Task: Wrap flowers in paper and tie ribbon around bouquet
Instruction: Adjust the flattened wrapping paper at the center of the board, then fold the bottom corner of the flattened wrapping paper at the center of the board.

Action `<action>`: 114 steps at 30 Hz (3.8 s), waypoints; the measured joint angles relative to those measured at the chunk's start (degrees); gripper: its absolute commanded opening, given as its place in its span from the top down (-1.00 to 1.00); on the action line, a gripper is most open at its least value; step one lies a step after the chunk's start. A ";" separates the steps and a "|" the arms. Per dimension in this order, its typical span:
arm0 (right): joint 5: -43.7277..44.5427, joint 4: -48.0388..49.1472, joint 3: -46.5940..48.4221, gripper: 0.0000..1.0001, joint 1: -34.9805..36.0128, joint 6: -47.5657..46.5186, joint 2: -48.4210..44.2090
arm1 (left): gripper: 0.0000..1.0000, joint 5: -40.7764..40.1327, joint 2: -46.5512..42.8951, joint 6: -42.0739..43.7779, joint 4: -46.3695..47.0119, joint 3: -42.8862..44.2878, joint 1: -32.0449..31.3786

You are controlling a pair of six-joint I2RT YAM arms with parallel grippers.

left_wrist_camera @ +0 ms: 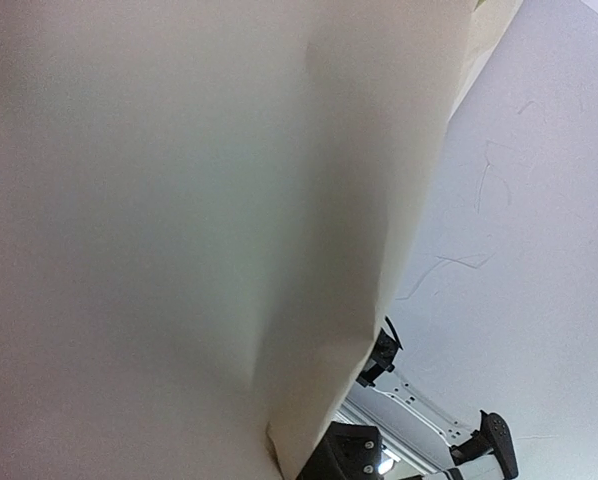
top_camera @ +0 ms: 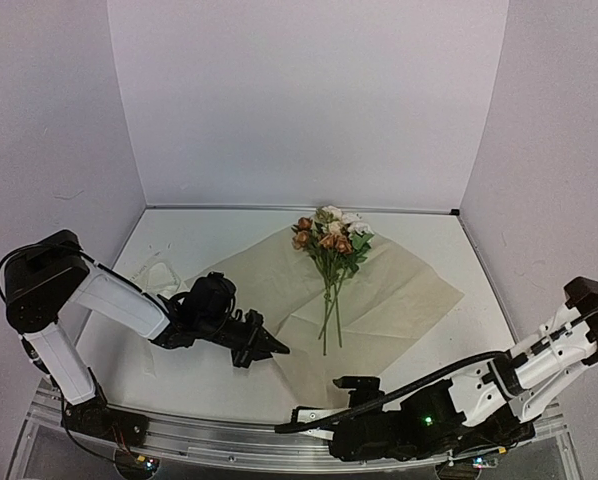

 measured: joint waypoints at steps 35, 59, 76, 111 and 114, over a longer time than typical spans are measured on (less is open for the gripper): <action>-16.98 -20.84 17.00 1.00 -6.74 1.69 0.70 | 0.23 -6.86 -32.68 16.11 -27.34 -8.59 4.68; -19.03 -26.18 17.86 1.00 -7.55 10.23 1.42 | 0.53 24.69 18.92 42.26 -18.45 27.31 11.65; -28.63 -33.23 26.57 1.00 -12.91 10.66 0.88 | 0.53 10.69 18.56 59.62 -42.34 28.05 10.24; -30.99 -42.91 67.15 1.00 -47.87 -2.99 36.07 | 0.32 -7.53 0.36 68.31 -56.45 32.64 21.99; -30.99 -43.36 70.50 1.00 -49.46 -2.69 39.12 | 0.32 -6.15 0.75 68.87 -55.81 32.62 21.99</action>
